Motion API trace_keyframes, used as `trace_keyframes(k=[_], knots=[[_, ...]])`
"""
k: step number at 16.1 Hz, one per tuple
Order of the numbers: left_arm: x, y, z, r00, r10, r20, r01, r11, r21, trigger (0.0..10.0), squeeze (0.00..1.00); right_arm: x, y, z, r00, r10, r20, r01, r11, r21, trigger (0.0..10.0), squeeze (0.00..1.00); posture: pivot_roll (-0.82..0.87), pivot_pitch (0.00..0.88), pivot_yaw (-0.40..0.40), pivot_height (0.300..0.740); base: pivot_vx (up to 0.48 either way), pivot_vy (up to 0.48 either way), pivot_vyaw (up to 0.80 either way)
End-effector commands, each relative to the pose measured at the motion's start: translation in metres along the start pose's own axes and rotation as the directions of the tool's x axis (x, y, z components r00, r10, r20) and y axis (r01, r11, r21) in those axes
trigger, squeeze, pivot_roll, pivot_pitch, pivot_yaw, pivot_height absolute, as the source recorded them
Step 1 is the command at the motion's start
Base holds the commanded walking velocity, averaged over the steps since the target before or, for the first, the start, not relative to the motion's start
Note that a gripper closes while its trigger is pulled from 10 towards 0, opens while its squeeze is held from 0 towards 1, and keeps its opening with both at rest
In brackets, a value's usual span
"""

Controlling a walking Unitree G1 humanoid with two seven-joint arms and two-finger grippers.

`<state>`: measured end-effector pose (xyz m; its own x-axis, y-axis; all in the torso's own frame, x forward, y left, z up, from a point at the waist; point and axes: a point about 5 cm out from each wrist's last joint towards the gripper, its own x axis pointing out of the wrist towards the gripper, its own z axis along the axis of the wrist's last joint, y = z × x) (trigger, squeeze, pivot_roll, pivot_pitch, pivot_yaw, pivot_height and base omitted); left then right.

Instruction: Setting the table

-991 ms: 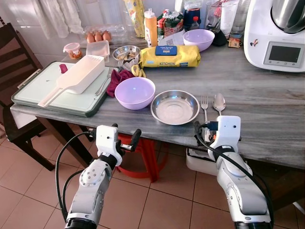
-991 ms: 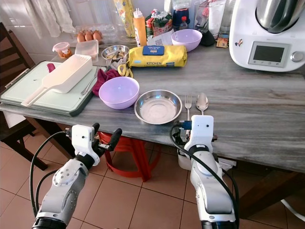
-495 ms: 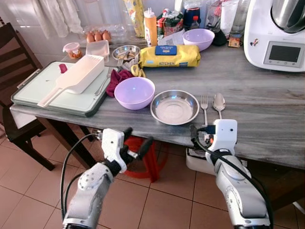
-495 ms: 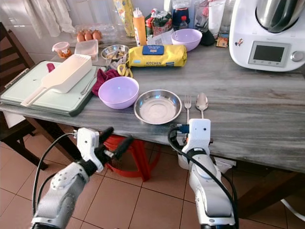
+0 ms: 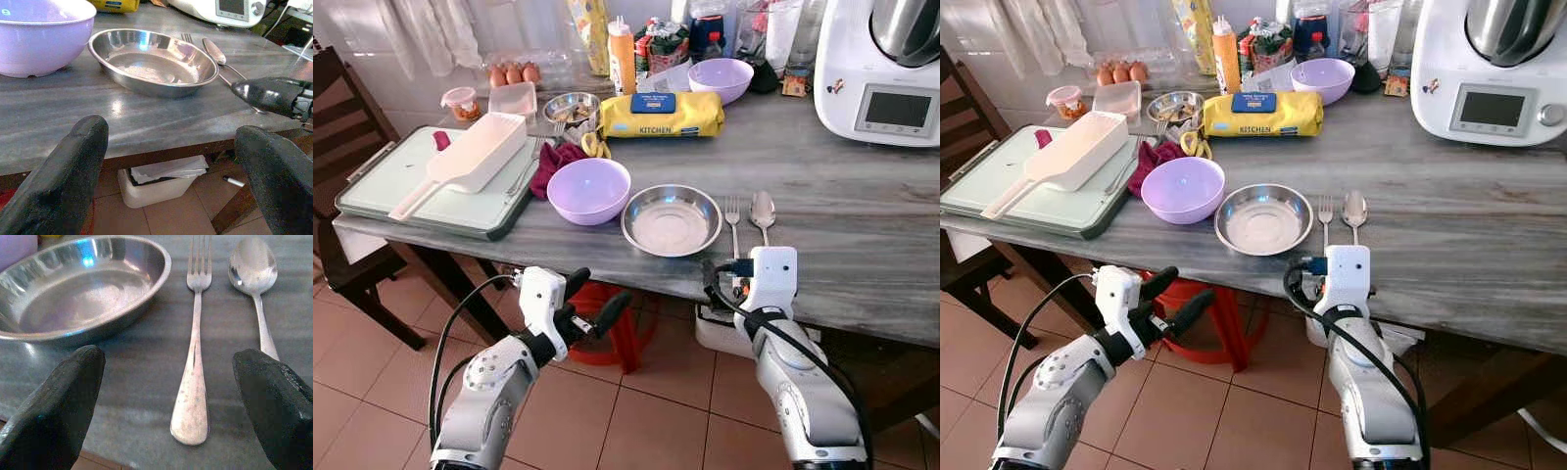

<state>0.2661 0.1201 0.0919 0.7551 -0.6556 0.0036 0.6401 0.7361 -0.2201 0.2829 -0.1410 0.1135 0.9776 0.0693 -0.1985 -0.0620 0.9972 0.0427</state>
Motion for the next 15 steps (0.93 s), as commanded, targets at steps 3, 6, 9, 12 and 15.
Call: trace_keyframes(k=[3, 6, 9, 12, 15], knots=[[-0.002, -0.005, 0.000, 0.998, -0.057, -0.017, 0.057, 0.998, -0.011, 10.0, 0.00, 0.004, 0.007, 0.001, 0.999, 0.043, -0.002, -0.043, 0.998, 0.037, 10.0, 0.00, -0.10, 0.085, 0.129, 0.740, 0.000, 0.000, 0.00], [-0.002, -0.007, -0.001, 0.997, -0.079, -0.025, 0.079, 0.997, -0.020, 10.0, 0.00, 0.006, 0.011, 0.001, 0.998, 0.056, -0.003, -0.056, 0.998, 0.031, 10.0, 0.00, -0.10, 0.085, 0.128, 0.740, 0.000, 0.000, 0.00], [-0.004, -0.008, -0.002, 0.997, -0.078, -0.026, 0.077, 0.997, -0.023, 10.0, 0.00, 0.005, 0.012, -0.001, 0.998, 0.059, -0.015, -0.059, 0.997, 0.039, 10.0, 0.00, -0.09, 0.086, 0.123, 0.740, 0.000, 0.000, 0.00], [-0.004, -0.007, -0.004, 0.996, -0.080, -0.033, 0.079, 0.996, -0.028, 10.0, 0.00, 0.003, 0.006, -0.001, 0.999, 0.029, -0.013, -0.029, 0.999, 0.036, 10.0, 0.00, -0.10, 0.085, 0.124, 0.740, 0.000, 0.000, 0.00], [-0.003, -0.007, -0.005, 0.996, -0.084, -0.036, 0.083, 0.996, -0.030, 10.0, 0.00, 0.002, 0.003, 0.000, 1.000, 0.005, -0.008, -0.005, 0.999, 0.032, 10.0, 0.00, -0.10, 0.084, 0.127, 0.740, 0.000, 0.000, 0.00]])
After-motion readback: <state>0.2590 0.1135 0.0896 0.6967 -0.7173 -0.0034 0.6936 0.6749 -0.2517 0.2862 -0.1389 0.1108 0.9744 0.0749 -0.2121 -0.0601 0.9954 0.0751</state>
